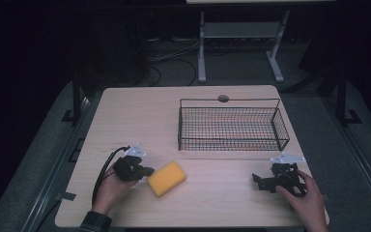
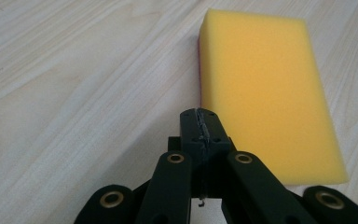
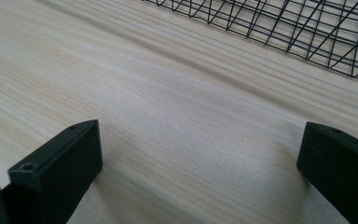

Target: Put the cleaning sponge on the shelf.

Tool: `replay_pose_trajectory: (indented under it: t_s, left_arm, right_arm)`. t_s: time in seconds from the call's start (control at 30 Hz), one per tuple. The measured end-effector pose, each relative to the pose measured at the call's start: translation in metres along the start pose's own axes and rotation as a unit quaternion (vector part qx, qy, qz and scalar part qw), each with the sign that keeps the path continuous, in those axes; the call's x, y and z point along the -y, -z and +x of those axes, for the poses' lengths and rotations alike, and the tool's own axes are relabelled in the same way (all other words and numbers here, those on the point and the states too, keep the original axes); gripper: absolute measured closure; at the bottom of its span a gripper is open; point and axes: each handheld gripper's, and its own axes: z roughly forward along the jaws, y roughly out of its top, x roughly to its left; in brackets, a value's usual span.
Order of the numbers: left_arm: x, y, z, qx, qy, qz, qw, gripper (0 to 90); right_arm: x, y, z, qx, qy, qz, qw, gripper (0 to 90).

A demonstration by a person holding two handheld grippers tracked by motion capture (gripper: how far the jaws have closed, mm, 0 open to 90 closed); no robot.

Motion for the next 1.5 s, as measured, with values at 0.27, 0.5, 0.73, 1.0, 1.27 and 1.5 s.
replay_pose_trajectory:
  t_s: [0.27, 0.5, 0.73, 1.0, 1.27, 1.5]
  left_arm:
    - [0.000, 0.002, 0.005, -0.016, 0.017, 0.000, 0.9997, 71.7]
    - [-0.001, 0.011, 0.011, -0.030, 0.033, -0.009, 0.9990, 47.8]
    - [-0.006, 0.019, 0.011, -0.041, 0.031, -0.003, 0.9987, 27.7]
    - [-0.016, 0.023, 0.006, -0.037, 0.031, 0.025, 0.9985, 13.3]
    - [-0.027, 0.021, 0.001, -0.031, 0.023, 0.052, 0.9979, 12.9]
    - [-0.034, 0.017, -0.005, -0.027, 0.015, 0.066, 0.9974, 13.2]
  right_arm:
    - [0.000, 0.000, 0.000, 0.000, 0.000, 0.000, 1.0000, 0.0]
    - [0.000, 0.000, 0.000, 0.000, 0.000, 0.000, 1.0000, 0.0]
    - [0.000, 0.000, 0.000, 0.000, 0.000, 0.000, 1.0000, 0.0]
    - [0.000, 0.000, 0.000, 0.000, -0.001, 0.000, 1.0000, 0.0]
    - [0.000, 0.000, 0.000, 0.000, 0.000, 0.000, 1.0000, 0.0]
    - [0.000, 0.000, 0.000, 0.000, 0.000, 0.000, 1.0000, 0.0]
